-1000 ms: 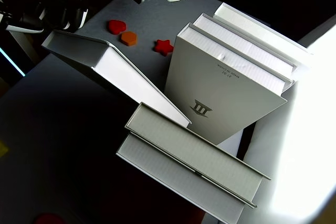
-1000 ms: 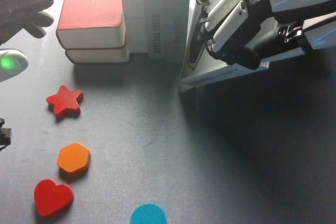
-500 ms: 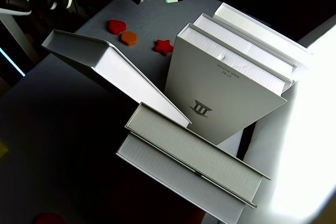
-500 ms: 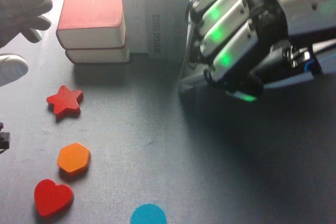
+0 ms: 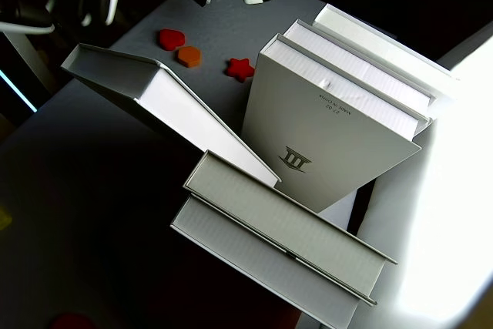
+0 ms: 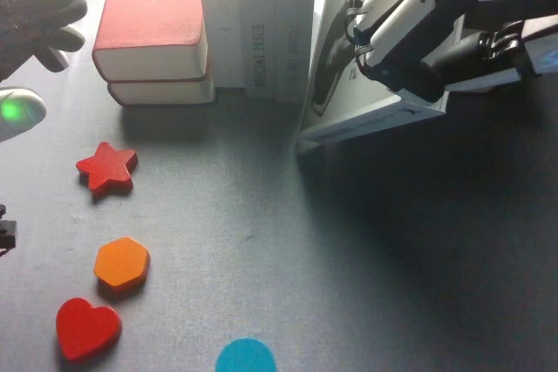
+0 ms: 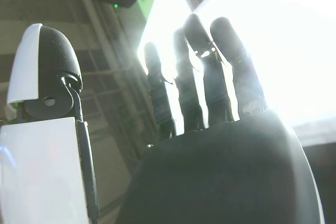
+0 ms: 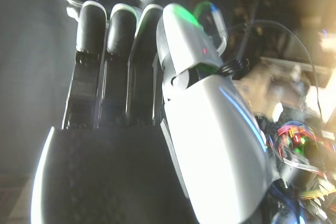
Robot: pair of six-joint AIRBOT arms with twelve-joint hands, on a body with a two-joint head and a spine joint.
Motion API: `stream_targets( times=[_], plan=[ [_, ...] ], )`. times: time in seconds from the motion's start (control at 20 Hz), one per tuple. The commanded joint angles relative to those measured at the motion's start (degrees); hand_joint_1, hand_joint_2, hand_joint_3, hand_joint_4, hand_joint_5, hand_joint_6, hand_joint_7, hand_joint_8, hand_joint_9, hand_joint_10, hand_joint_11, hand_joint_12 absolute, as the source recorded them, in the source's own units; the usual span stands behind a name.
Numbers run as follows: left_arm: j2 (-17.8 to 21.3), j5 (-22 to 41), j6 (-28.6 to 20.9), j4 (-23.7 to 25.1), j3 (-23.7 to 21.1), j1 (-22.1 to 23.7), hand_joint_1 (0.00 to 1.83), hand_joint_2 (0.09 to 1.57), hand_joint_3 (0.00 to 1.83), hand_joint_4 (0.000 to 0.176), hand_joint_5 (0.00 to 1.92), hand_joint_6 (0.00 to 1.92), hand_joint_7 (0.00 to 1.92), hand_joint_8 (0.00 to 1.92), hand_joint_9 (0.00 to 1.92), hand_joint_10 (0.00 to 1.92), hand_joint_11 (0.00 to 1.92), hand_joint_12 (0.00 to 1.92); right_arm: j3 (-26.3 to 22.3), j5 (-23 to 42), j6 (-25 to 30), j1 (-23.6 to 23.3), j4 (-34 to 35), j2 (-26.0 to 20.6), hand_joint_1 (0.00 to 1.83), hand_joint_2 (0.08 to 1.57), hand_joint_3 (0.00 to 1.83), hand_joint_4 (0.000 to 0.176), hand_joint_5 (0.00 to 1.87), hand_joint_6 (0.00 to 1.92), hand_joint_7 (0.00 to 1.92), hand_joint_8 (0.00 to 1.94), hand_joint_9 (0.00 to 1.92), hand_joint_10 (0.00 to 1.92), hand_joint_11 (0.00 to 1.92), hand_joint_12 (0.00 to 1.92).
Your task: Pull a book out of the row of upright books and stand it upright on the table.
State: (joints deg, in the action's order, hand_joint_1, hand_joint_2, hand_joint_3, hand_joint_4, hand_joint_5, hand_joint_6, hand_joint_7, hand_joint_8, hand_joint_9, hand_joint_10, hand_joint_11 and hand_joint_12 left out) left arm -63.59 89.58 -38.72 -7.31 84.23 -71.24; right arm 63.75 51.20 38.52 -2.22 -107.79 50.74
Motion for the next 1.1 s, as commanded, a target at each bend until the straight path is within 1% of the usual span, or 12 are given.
stream_targets(
  times=[0.0,0.05,0.2,0.4,0.65,0.7,0.75,0.85,0.9,0.95,1.0,1.05],
  plan=[
    [-0.5,6.4,-0.6,-2.2,0.0,0.3,1.05,0.95,0.00,0.070,0.62,0.01,0.55,0.05,0.30,1.02,0.10,1.73,-0.3,-1.5,0.0,-1.4,3.2,-0.5,1.31,1.25,0.00,0.000,0.78,1.47,0.67,1.19,0.60,1.50,0.42,1.48],
    [-0.6,6.4,-0.6,-2.2,0.0,0.3,1.07,0.94,0.00,0.059,0.63,0.02,0.57,0.07,0.33,1.01,0.14,1.72,-0.6,-1.9,0.4,-2.1,1.9,-0.8,1.31,1.25,0.00,0.000,0.78,1.47,0.67,1.19,0.60,1.50,0.42,1.48],
    [-0.7,6.2,-0.6,-2.1,0.1,0.3,1.08,0.95,0.00,0.074,0.65,0.02,0.54,0.10,0.35,1.00,0.13,1.74,-0.7,-3.5,0.4,-2.4,-0.8,-1.1,1.31,1.25,0.00,0.000,0.78,1.47,0.67,1.19,0.60,1.50,0.42,1.48],
    [-0.9,6.2,-0.6,-2.1,0.1,0.3,1.09,0.95,0.00,0.063,0.63,0.02,0.54,0.13,0.38,0.95,0.16,1.67,-0.7,-4.4,0.8,-2.8,-2.7,-1.2,1.31,1.25,0.00,0.000,0.78,1.47,0.67,1.19,0.60,1.50,0.42,1.48],
    [-1.3,6.0,-0.6,-2.1,0.4,0.3,1.09,0.94,0.00,0.073,0.64,0.02,0.50,0.18,0.35,1.03,0.12,1.74,0.1,-6.0,5.0,-1.9,-8.9,-1.3,1.31,1.25,0.00,0.000,0.78,1.47,0.67,1.19,0.60,1.50,0.42,1.47],
    [-1.5,5.8,-0.6,-2.1,0.6,0.4,1.09,0.94,0.00,0.065,0.63,0.02,0.48,0.21,0.33,1.07,0.10,1.78,0.6,-6.5,5.2,-0.6,-9.0,-1.1,0.99,0.95,0.00,0.000,0.37,0.54,0.39,0.56,0.33,0.78,0.13,1.21],
    [-1.6,5.8,-0.6,-2.1,0.7,0.5,1.09,0.94,0.00,0.065,0.63,0.02,0.48,0.21,0.33,1.07,0.10,1.78,1.4,-7.0,5.2,0.8,-8.3,-0.6,0.99,0.95,0.00,0.000,0.37,0.54,0.39,0.56,0.33,0.78,0.13,1.21],
    [-1.6,5.9,-0.6,-2.3,0.7,0.4,1.09,0.93,0.00,0.043,0.62,0.02,0.43,0.34,0.33,1.03,0.11,1.74,4.5,-7.7,5.1,4.1,-5.4,1.7,0.98,0.91,0.00,0.002,0.41,0.09,0.45,0.08,0.39,0.25,0.03,1.22],
    [-1.6,5.9,-0.6,-2.3,0.7,0.3,1.10,0.94,0.00,0.042,0.62,0.02,0.42,0.36,0.32,1.01,0.11,1.73,6.2,-8.0,5.1,5.5,-4.1,3.0,1.07,0.88,0.00,0.001,0.41,0.05,0.36,0.02,0.38,0.19,0.04,1.44],
    [-1.6,5.9,-0.6,-2.3,0.7,0.3,1.10,0.94,0.00,0.050,0.61,0.02,0.41,0.36,0.32,1.00,0.11,1.72,8.4,-8.5,5.1,7.0,-3.0,4.7,1.00,0.89,0.00,0.006,0.41,0.04,0.37,0.01,0.38,0.17,0.10,1.47],
    [-1.5,5.9,-0.6,-2.3,0.7,0.3,1.06,0.96,0.01,0.068,0.60,0.01,0.38,0.37,0.31,1.03,0.09,1.74,9.4,-8.8,5.1,7.3,-2.9,5.4,0.92,0.92,0.00,0.118,0.20,0.00,0.08,0.00,0.22,0.08,0.01,1.51],
    [-1.5,6.0,-0.6,-2.3,0.6,0.3,1.04,0.97,0.01,0.078,0.61,0.02,0.37,0.38,0.30,1.04,0.07,1.76,9.8,-9.2,5.1,7.3,-2.9,5.6,0.88,0.94,0.01,0.101,0.20,0.01,0.09,0.01,0.23,0.07,0.00,1.45]
  ],
)
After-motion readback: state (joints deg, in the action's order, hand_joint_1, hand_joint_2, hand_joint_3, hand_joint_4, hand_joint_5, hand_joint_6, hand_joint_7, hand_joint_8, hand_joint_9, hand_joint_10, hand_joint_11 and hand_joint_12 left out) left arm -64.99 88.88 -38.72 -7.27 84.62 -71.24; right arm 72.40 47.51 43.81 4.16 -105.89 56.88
